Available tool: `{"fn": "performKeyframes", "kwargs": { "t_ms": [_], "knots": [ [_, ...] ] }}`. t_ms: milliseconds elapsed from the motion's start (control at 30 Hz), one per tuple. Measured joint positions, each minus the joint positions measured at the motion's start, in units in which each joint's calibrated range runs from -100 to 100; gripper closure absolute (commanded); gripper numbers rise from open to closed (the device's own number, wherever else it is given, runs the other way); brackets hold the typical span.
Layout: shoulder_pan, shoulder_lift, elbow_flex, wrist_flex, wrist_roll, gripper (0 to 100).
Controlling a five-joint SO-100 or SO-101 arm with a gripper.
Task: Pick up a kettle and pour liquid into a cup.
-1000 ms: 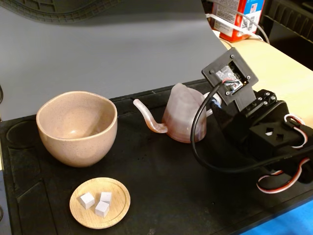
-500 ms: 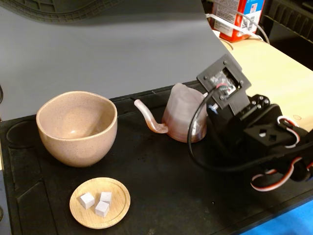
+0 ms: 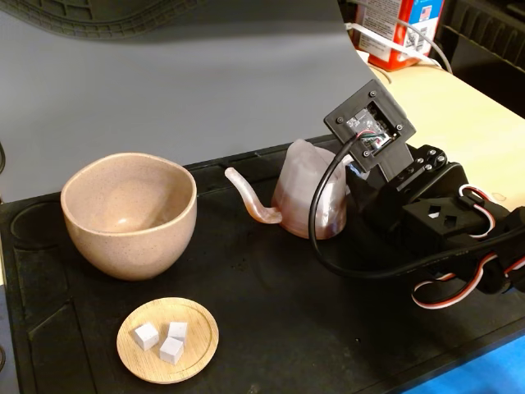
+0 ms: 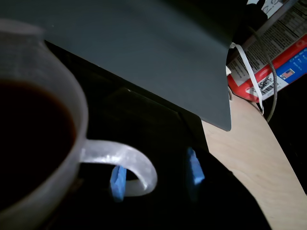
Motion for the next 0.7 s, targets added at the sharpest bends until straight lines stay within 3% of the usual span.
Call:
{"fn": "performKeyframes", "kwargs": {
  "t_ms": [700],
  "knots": [
    [1.13,-1.20,3.60,-3.24,0.00,85]
  ]
}}
